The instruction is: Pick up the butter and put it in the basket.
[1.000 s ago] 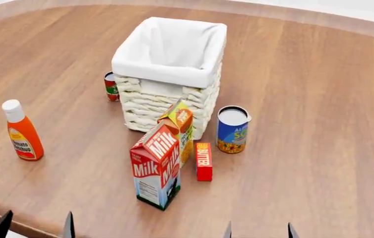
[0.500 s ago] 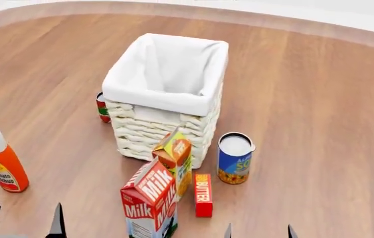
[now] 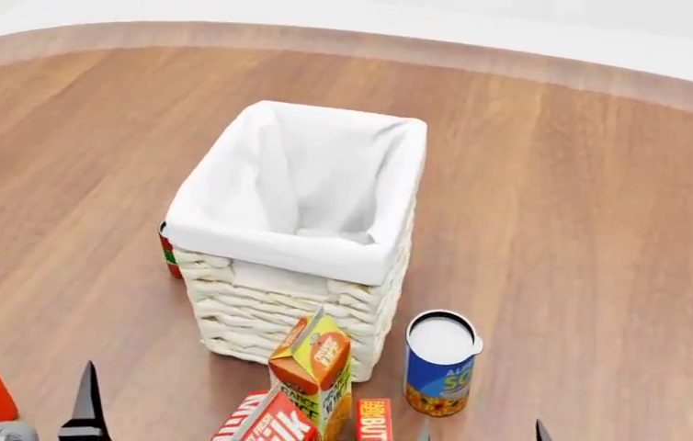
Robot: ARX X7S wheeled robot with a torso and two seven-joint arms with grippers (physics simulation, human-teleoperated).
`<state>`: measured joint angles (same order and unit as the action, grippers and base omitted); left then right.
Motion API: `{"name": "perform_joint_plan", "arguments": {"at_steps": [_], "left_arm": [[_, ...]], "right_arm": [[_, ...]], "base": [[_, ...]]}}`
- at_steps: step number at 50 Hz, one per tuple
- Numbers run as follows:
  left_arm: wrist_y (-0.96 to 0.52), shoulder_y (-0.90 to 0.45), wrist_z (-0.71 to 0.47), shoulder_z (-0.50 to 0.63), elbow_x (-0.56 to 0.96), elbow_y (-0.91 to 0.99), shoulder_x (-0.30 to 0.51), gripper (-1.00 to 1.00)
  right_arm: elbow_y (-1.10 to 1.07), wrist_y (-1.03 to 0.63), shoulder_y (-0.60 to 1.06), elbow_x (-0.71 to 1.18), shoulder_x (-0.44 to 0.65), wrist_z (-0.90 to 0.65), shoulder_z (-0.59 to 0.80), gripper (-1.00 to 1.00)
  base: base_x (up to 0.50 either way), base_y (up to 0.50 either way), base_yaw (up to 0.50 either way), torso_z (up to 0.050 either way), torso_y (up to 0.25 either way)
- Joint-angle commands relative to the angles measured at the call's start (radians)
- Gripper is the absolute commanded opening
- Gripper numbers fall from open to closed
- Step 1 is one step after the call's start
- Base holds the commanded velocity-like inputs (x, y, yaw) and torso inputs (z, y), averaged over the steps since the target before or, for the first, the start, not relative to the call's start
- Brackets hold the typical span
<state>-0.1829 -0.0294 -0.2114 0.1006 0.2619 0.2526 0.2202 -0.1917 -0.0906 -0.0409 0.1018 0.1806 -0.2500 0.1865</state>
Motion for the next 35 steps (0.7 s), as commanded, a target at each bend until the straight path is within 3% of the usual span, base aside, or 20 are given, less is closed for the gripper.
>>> {"name": "perform_joint_plan", "arguments": {"at_steps": [1, 32, 35], "left_arm": [[0.011, -0.001, -0.008, 0.002, -0.001, 0.002, 0.005, 1.00], [-0.003, -0.042, -0.040, -0.025, 0.028, -0.002, 0.020, 1.00], [-0.055, -0.052, -0.048, -0.042, 0.062, 0.019, 0.030, 1.00]], "right_arm": [[-0.002, -0.006, 0.001, 0.001, 0.003, -0.013, 0.006, 1.00], [0.009, 0.002, 0.006, 0.011, 0.019, -0.025, 0.025, 1.00], [0.036, 0.066, 0.000, 0.009, 0.021, -0.017, 0.032, 1.00]], "base": [[0.00, 0.00, 0.00, 0.000, 0.000], [0.00, 0.00, 0.00, 0.000, -0.234], [0.00, 0.00, 0.00, 0.000, 0.000]]}}
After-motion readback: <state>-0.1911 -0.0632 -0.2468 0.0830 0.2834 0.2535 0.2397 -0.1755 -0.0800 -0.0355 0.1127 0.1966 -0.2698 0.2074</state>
